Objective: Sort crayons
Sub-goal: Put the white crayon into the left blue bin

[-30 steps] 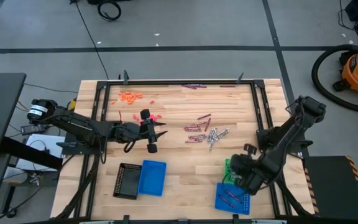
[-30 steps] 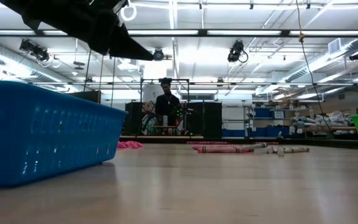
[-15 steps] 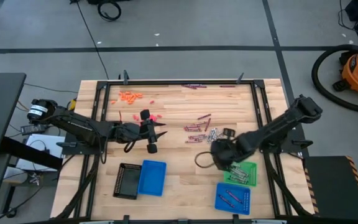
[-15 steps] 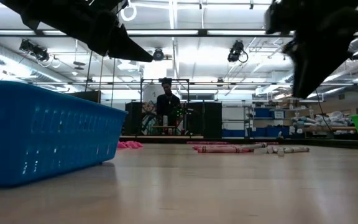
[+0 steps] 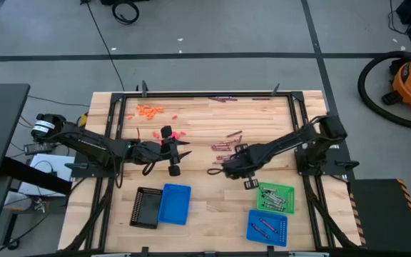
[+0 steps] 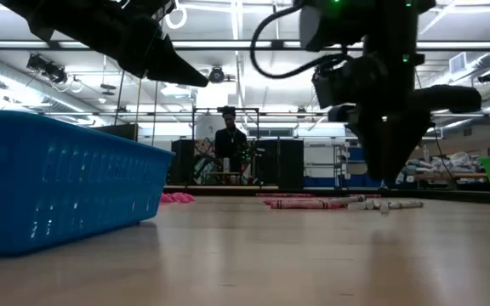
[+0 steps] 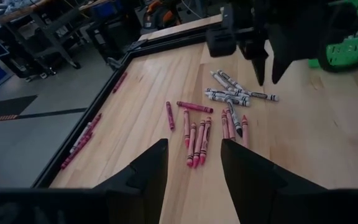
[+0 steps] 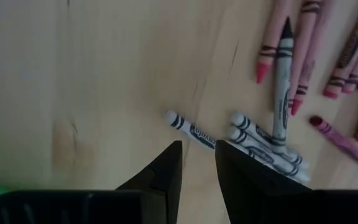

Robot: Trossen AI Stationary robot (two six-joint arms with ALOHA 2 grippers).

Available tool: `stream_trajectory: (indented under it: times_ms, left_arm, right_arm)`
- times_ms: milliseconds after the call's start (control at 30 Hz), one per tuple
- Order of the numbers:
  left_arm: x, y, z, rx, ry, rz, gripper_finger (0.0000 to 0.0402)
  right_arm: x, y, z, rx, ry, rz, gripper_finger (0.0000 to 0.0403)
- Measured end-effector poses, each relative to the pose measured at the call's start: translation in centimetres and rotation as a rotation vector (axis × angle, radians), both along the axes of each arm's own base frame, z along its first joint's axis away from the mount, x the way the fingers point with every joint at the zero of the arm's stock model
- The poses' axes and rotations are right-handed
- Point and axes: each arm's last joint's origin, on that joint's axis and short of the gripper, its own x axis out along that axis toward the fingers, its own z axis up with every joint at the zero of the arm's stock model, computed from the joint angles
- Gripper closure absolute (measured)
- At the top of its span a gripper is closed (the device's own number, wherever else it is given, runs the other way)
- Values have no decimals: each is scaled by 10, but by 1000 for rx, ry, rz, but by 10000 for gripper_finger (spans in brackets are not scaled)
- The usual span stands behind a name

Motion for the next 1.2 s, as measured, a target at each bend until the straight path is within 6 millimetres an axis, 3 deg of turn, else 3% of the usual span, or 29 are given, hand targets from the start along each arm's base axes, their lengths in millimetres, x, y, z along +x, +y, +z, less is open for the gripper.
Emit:
stream_trajectory:
  times_ms: [200,500,733,933,1100,1200]
  left_arm:
    - [-7,1,-4,4,87,3,241]
    - [-40,7,22,-27,65,20,241]
    - [-46,8,27,-56,42,29,241]
    - [-48,2,29,-55,38,-3,241]
    - [-55,-10,44,-36,-23,-85,241]
    - [-57,-14,44,-31,-19,-106,241]
  right_arm:
    - [10,-2,-7,-25,107,123,298]
    - [8,-4,-16,-12,127,253,298]
    - [8,-10,-26,32,102,293,300]
    - [4,-12,-34,80,90,291,336]
    - [4,-12,-36,84,70,266,382]
    - [6,-12,-35,83,53,252,385]
